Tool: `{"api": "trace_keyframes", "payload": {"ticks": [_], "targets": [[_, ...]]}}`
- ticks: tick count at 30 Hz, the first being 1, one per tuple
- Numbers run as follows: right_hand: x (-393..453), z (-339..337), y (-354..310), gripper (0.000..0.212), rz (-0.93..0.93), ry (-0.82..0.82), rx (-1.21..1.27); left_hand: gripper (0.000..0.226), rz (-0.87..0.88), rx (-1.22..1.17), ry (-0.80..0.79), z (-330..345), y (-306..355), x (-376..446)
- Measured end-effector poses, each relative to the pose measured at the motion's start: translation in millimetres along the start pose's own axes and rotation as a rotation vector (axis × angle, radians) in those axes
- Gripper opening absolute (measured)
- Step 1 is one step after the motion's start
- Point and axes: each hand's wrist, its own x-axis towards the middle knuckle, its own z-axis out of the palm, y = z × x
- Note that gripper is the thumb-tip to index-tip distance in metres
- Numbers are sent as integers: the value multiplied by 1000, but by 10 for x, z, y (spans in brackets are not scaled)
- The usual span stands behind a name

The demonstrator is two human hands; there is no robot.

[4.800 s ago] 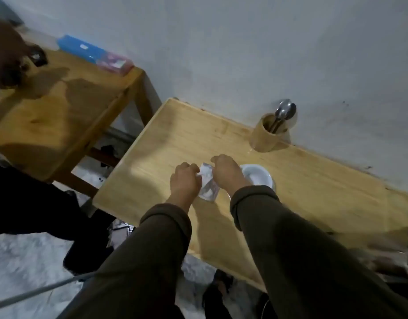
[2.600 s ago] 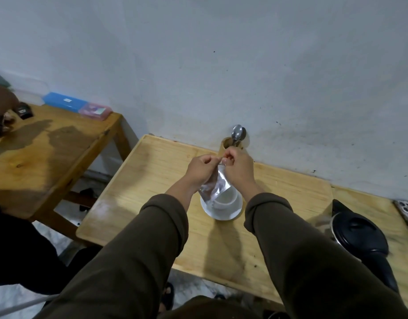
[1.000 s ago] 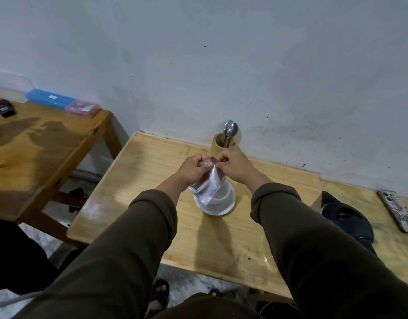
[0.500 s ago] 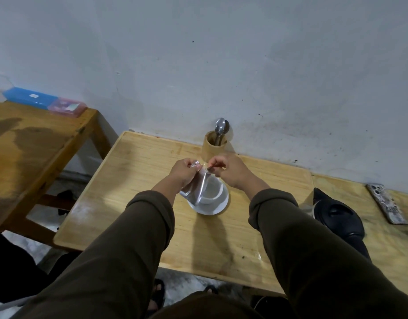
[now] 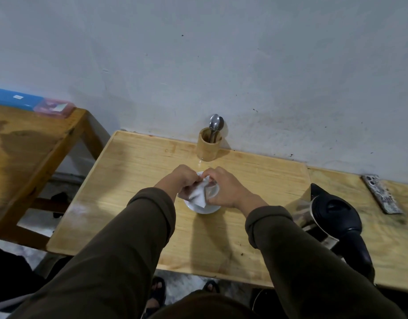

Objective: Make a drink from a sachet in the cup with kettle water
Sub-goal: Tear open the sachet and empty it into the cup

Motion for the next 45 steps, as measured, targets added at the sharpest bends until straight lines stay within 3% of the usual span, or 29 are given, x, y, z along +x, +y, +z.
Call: {"api": "trace_keyframes", "payload": {"ticks": [2,6,9,12,19,24,31,35,43,45], "targets": [[-39,65,40,58,5,-15,6,32,-41,39,-5,18,29,5],[-29,132,94,25,26,117,42,25,-64,74,-34,42,83,17],[25,121,155,21,109,171,117,19,-46,-75,-98,36,101,33],[55,112,227,17,170,197,187,21,-44,-222,-159,-33,111,-21],[130,165,251,6,264,200,311,43,-12,-396,-66,-208,68,-10],[193,141,208,29,378,196,409,38,96,-580,-20,-211,2,54],[244,108,147,15,403,238,420,45,175,-625,2,-142,-12,95],[261,107,145,23,411,263,391,42,214,-632,14,-119,-9,119],[259,115,139,14,387,267,301,38,242,-578,6,-95,-57,133],[263,119,147,25,387,277,274,37,249,-568,-1,-89,-71,148]]}}
